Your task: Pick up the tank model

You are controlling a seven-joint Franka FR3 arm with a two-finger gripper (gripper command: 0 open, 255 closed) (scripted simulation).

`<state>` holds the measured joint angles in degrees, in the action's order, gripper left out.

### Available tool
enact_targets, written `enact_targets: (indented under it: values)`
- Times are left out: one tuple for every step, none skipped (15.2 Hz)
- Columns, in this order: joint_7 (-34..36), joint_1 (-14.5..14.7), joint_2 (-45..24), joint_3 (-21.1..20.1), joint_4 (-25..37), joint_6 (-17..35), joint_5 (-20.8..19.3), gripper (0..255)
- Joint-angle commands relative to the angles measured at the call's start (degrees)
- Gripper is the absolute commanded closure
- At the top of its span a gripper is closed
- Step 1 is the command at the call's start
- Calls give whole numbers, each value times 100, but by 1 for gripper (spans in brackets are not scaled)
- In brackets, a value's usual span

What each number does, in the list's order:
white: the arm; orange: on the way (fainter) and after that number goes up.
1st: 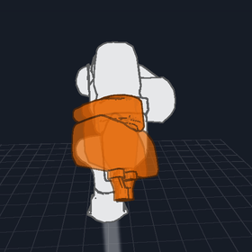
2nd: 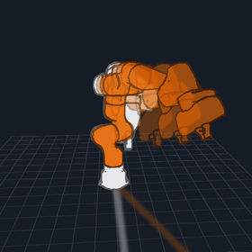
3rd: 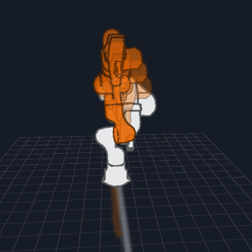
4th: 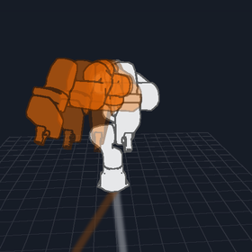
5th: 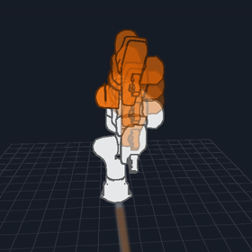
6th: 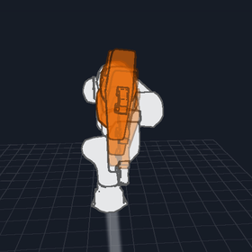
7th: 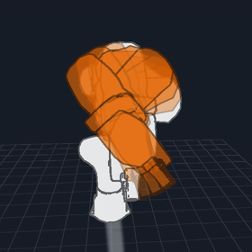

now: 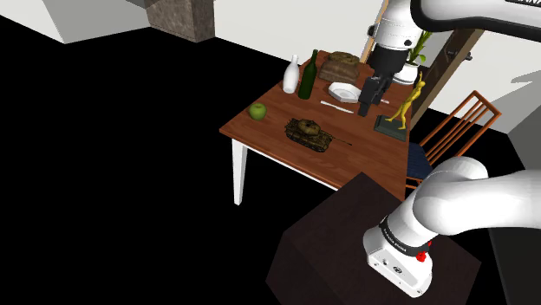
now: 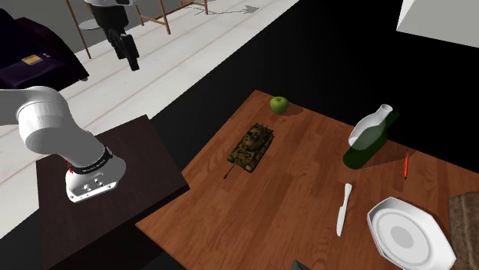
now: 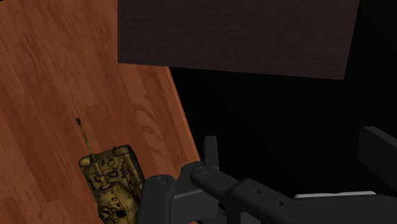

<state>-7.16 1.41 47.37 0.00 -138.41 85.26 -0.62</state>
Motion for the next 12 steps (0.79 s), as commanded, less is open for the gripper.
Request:
enact_targets:
  values:
    - [0,0,0,0,0,0,0,0]
    - [-112,-23,-34,88,-123,181,-75,0]
    - [-223,-47,-77,176,-238,365,-149,0]
    - [-333,-72,-131,266,-345,553,-221,0]
    - [-441,-98,-195,356,-445,743,-293,0]
    - [-549,-124,-270,448,-537,937,-364,0]
    - [-656,-151,-356,541,-620,1134,-432,0]
    - [-762,-177,-452,633,-695,1333,-498,0]
    - [-868,-204,-559,726,-761,1535,-562,0]
    - [-973,-229,-677,821,-818,1740,-623,0]
    - [-1077,-253,-805,915,-867,1946,-681,0]
    - [-1182,-275,-944,1010,-906,2154,-735,0]
